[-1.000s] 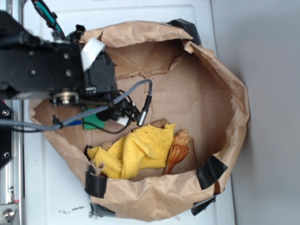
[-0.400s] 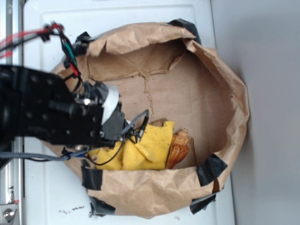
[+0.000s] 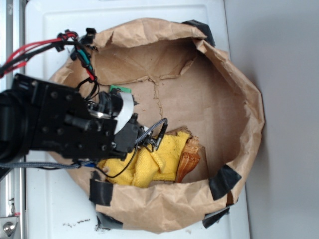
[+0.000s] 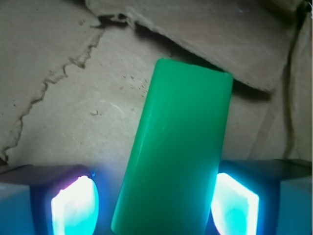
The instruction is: Grab the green block.
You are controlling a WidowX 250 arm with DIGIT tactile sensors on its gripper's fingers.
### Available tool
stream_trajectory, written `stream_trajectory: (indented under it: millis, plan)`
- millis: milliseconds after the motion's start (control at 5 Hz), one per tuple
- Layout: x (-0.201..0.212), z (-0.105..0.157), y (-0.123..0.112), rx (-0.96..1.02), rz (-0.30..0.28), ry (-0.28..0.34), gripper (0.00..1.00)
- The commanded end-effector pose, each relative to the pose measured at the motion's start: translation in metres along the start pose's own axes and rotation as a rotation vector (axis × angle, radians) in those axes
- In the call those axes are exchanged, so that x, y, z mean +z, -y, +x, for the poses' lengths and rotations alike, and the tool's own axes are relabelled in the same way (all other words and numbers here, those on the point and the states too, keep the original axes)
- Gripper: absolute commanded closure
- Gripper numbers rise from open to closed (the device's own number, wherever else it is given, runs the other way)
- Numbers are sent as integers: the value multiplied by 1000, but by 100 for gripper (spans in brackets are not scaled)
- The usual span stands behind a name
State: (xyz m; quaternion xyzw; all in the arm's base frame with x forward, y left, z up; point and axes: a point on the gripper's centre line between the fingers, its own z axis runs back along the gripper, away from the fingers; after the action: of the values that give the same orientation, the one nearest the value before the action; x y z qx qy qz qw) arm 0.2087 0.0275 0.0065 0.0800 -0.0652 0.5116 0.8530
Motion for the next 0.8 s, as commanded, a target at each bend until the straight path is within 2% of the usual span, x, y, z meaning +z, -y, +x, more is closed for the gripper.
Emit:
stream_trajectory:
  millis: [0,200,400,600]
  plan:
    - [-1,7,-12,-40,30,-48,3]
    - [7,10,-15,-40,5,-63,100]
    - [20,13,-18,-51,-35,-54,100]
    - [43,19,-21,-64,-97,-77,100]
